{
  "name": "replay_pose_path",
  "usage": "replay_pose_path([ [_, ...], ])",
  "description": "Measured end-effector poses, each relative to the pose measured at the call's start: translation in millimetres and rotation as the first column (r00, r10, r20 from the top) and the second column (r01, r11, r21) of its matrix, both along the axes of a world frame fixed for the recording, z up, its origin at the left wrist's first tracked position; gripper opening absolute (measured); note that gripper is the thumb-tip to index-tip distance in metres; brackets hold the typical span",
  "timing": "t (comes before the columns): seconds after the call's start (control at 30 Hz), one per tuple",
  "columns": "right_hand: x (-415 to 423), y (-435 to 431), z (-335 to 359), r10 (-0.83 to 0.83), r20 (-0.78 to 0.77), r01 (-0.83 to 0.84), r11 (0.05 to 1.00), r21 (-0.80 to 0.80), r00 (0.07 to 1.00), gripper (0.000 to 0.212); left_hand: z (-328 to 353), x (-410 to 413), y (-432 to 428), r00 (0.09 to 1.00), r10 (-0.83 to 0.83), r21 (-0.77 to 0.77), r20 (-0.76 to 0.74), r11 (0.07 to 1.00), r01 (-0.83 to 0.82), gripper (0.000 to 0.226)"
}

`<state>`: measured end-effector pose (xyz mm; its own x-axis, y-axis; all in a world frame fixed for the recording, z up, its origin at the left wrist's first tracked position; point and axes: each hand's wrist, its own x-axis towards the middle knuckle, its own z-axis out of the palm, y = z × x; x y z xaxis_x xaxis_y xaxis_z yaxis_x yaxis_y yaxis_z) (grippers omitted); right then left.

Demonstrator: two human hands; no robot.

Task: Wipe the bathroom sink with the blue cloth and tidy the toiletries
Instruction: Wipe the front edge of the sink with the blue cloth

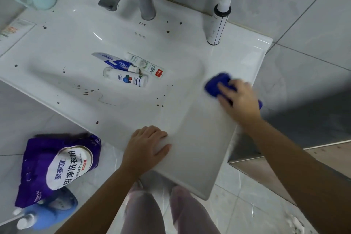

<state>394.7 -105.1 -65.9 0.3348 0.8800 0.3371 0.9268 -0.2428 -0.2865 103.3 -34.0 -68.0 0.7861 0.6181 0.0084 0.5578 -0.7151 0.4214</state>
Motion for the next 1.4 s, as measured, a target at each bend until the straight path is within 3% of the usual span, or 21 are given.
replay_pose_path([
  [0.07, -2, 20, 3, -0.228, -0.022, 0.228, 0.974, -0.009, 0.973, 0.043, 2, 1, 0, 1.000, 0.006, -0.007, 0.000, 1.000, -0.006, 0.036],
  [0.1, -22, 14, 2, -0.206, -0.033, 0.207, 0.978, 0.006, 0.978, 0.043, 2, 1, 0, 1.000, 0.007, -0.011, -0.001, 1.000, -0.007, 0.036],
  [0.17, -70, -22, -3, 0.058, -0.012, -0.057, 0.998, 0.005, 0.998, 0.039, 3, 0, 1, 1.000, 0.005, -0.016, -0.001, 1.000, -0.005, 0.037],
  [0.23, -94, -58, -5, 0.333, -0.004, -0.333, 0.941, -0.057, 0.943, 0.035, 4, 0, 1, 1.000, 0.003, -0.009, -0.004, 1.000, -0.003, 0.038],
  [0.3, -70, -52, -4, 0.444, 0.008, -0.443, 0.894, -0.066, 0.896, 0.032, 4, 1, 0, 1.000, 0.000, -0.005, -0.008, 1.000, 0.000, 0.037],
  [0.37, -29, -17, -6, 0.266, 0.040, -0.266, 0.964, -0.009, 0.963, 0.037, 3, 1, 1, 1.000, 0.008, -0.017, -0.001, 1.000, -0.008, 0.036],
  [0.43, 1, 20, 1, -0.126, 0.013, 0.127, 0.992, -0.012, 0.992, 0.043, 3, 1, 1, 1.000, 0.014, -0.027, 0.008, 1.000, -0.014, 0.036],
  [0.5, -16, 21, 2, -0.238, -0.009, 0.238, 0.971, -0.019, 0.971, 0.045, 3, 0, 1, 1.000, 0.011, -0.017, 0.015, 1.000, -0.011, 0.036],
  [0.57, -60, -17, -2, 0.002, -0.017, -0.002, 1.000, -0.018, 1.000, 0.041, 4, 0, 0, 1.000, 0.006, -0.017, 0.005, 1.000, -0.006, 0.038],
  [0.67, -100, -78, -5, 0.453, -0.027, -0.453, 0.884, -0.114, 0.891, 0.034, 5, 0, 0, 1.000, -0.002, -0.010, 0.004, 1.000, 0.002, 0.040],
  [0.73, -74, -60, -3, 0.512, -0.020, -0.512, 0.855, -0.082, 0.859, 0.030, 5, 0, 0, 1.000, -0.006, -0.007, 0.011, 1.000, 0.006, 0.039],
  [0.77, -56, -39, -4, 0.428, 0.004, -0.427, 0.903, -0.040, 0.904, 0.030, 5, 0, 0, 1.000, -0.004, -0.004, 0.012, 1.000, 0.004, 0.038],
  [0.83, -20, 6, 3, 0.023, 0.000, -0.023, 1.000, -0.009, 1.000, 0.034, 4, 1, 1, 1.000, -0.007, -0.006, 0.012, 1.000, 0.007, 0.037],
  [0.9, -22, 22, 5, -0.240, -0.038, 0.237, 0.969, -0.065, 0.970, 0.036, 3, 0, 1, 1.000, -0.008, -0.009, 0.012, 1.000, 0.008, 0.037],
  [0.97, -66, -1, 3, -0.154, -0.034, 0.152, 0.987, -0.062, 0.987, 0.039, 3, 0, 2, 1.000, -0.017, -0.005, 0.010, 1.000, 0.017, 0.037],
  [1.07, -125, -67, 2, 0.281, -0.012, -0.281, 0.955, -0.099, 0.960, 0.035, 3, 0, 3, 0.999, -0.043, -0.005, 0.027, 0.999, 0.043, 0.039],
  [1.13, -107, -74, 3, 0.402, 0.012, -0.397, 0.908, -0.137, 0.916, 0.031, 2, 0, 3, 0.997, -0.065, -0.003, 0.031, 0.998, 0.065, 0.040],
  [1.17, -88, -64, 1, 0.366, 0.039, -0.359, 0.926, -0.116, 0.930, 0.032, 1, -1, 3, 0.997, -0.068, 0.000, 0.032, 0.998, 0.068, 0.039],
  [1.23, -48, -27, 0, 0.004, 0.047, -0.003, 0.999, -0.033, 0.999, 0.037, -1, -1, 4, 0.997, -0.062, 0.013, 0.038, 0.998, 0.062, 0.036],
  [1.3, -35, 0, 4, -0.372, 0.003, 0.371, 0.927, -0.060, 0.928, 0.042, -2, 0, 4, 0.998, -0.055, 0.016, 0.041, 0.998, 0.055, 0.034],
  [1.4, -89, -25, 6, -0.371, -0.005, 0.370, 0.928, -0.045, 0.929, 0.040, -2, 0, 5, 0.997, -0.057, 0.002, 0.059, 0.998, 0.057, 0.033],
])
